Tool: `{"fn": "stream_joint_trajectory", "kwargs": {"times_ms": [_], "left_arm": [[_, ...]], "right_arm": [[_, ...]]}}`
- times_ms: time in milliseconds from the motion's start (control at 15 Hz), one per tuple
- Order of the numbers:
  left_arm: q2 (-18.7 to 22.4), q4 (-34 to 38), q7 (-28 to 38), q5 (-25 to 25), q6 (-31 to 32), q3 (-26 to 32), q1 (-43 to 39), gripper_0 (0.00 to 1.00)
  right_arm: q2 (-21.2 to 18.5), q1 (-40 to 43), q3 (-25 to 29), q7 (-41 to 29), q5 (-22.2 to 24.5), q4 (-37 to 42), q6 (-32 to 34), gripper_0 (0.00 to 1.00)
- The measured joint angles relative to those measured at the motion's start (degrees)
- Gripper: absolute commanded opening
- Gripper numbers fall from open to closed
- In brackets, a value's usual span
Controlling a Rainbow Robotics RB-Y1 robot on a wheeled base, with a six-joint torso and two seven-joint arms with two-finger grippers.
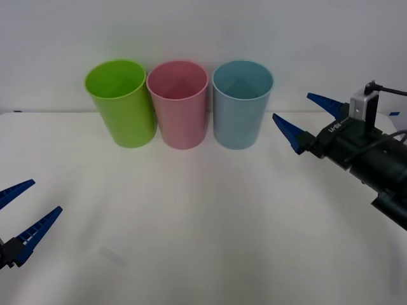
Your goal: Grasp the object on the table and drop it into the matching bin: aluminum can to the light blue bin, PET bottle to the pink bin.
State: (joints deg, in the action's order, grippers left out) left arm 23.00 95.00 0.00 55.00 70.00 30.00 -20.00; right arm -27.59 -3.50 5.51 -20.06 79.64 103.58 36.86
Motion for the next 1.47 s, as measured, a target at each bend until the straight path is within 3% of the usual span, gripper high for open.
{"fn": "stream_joint_trajectory", "kwargs": {"times_ms": [533,867,1200,1467], "left_arm": [[0.0,0.0,0.0,0.0,0.0,0.0,0.0,1.0],[0.0,0.0,0.0,0.0,0.0,0.0,0.0,1.0],[0.0,0.0,0.0,0.0,0.0,0.0,0.0,1.0],[0.0,0.0,0.0,0.0,0.0,0.0,0.0,1.0]], "right_arm": [[0.01,16.74,10.21,20.06,-11.57,1.81,16.17,1.0],[0.16,27.92,13.68,30.15,-17.6,1.79,20.38,1.0],[0.19,36.6,15.45,36.57,-23.88,1.46,22.32,1.0],[1.1,37.48,16.85,38.05,-26.21,-3.2,27.29,1.0]]}}
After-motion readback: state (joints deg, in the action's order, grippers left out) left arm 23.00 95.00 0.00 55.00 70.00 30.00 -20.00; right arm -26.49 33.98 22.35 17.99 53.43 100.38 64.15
